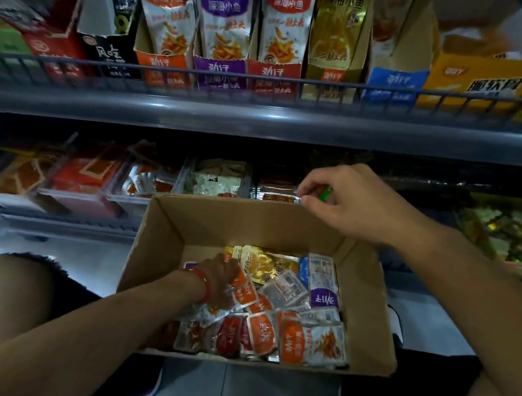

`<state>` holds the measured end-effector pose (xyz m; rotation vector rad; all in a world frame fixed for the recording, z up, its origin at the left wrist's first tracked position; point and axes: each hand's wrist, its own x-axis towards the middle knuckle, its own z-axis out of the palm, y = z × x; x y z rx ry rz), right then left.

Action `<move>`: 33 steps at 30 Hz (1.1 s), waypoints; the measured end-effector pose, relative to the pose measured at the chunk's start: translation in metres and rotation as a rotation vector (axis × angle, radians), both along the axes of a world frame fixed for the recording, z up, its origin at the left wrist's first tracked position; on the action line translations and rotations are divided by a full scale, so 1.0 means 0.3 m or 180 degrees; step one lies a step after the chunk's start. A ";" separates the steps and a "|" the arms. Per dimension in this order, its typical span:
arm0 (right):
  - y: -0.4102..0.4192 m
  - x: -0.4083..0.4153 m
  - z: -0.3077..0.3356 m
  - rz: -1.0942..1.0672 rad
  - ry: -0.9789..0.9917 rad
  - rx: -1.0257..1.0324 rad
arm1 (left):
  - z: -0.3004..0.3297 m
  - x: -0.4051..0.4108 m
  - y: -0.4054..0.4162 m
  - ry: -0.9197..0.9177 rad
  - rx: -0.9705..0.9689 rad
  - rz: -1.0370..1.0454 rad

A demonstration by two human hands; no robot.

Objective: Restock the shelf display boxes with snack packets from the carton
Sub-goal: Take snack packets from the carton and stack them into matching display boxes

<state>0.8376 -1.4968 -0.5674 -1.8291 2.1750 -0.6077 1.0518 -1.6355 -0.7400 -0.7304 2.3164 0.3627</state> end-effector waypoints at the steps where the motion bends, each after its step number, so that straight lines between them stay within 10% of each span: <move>1: -0.001 0.000 -0.003 0.0022 -0.0009 0.0016 | -0.016 0.001 0.000 -0.0012 -0.0057 -0.0043; 10: -0.008 -0.006 -0.041 0.0248 -0.0199 0.0481 | 0.159 -0.060 -0.041 0.0252 0.0040 0.0342; 18: -0.042 0.023 -0.035 0.0329 -0.0524 0.0892 | 0.487 -0.053 0.003 0.2120 0.2516 0.1648; 33: -0.035 0.055 0.091 -0.0445 -0.1730 -0.0231 | 0.640 -0.002 -0.054 0.2752 0.1659 0.1310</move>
